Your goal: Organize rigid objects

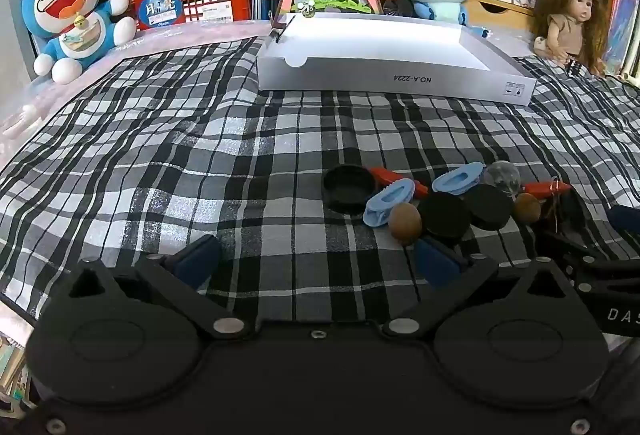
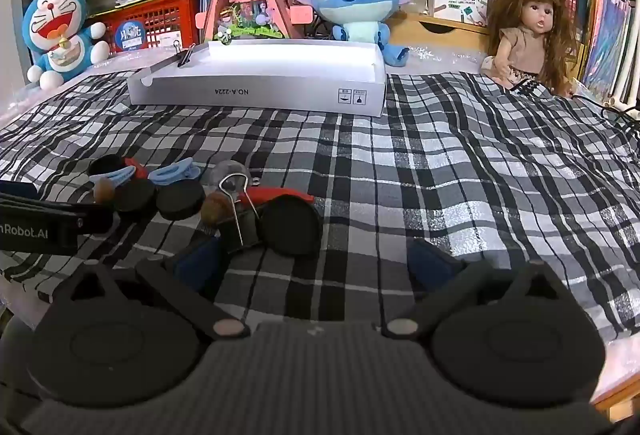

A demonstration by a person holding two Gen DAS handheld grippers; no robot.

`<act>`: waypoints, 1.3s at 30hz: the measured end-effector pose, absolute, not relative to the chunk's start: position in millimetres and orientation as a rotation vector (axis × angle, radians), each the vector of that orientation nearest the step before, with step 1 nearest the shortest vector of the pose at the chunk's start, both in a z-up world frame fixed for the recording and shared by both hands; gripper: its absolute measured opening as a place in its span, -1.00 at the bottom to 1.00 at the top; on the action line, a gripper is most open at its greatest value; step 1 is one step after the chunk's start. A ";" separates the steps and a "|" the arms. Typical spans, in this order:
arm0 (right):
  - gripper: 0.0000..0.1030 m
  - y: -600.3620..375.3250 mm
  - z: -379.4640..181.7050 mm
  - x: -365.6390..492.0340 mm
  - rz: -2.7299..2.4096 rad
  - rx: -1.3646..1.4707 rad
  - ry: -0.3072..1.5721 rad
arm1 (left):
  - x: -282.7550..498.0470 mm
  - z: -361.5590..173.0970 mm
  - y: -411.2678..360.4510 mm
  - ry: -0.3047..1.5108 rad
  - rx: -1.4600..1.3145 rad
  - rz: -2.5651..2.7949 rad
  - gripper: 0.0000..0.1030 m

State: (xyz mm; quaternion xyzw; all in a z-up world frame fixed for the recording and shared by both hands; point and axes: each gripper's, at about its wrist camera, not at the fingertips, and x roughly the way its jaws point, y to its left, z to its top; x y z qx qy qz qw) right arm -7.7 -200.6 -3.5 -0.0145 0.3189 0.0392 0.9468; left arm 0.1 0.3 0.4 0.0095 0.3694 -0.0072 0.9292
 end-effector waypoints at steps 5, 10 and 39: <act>1.00 -199.6 -4.0 -7.8 0.080 -0.025 0.664 | 1.8 0.4 1.0 0.773 0.014 -0.010 1.00; 1.00 -200.4 -2.6 -6.1 0.080 -0.025 0.671 | 1.6 0.6 0.9 0.770 0.016 -0.010 1.00; 1.00 -199.0 -3.5 -6.9 0.075 -0.028 0.667 | 2.5 1.3 0.3 0.768 0.015 -0.007 1.00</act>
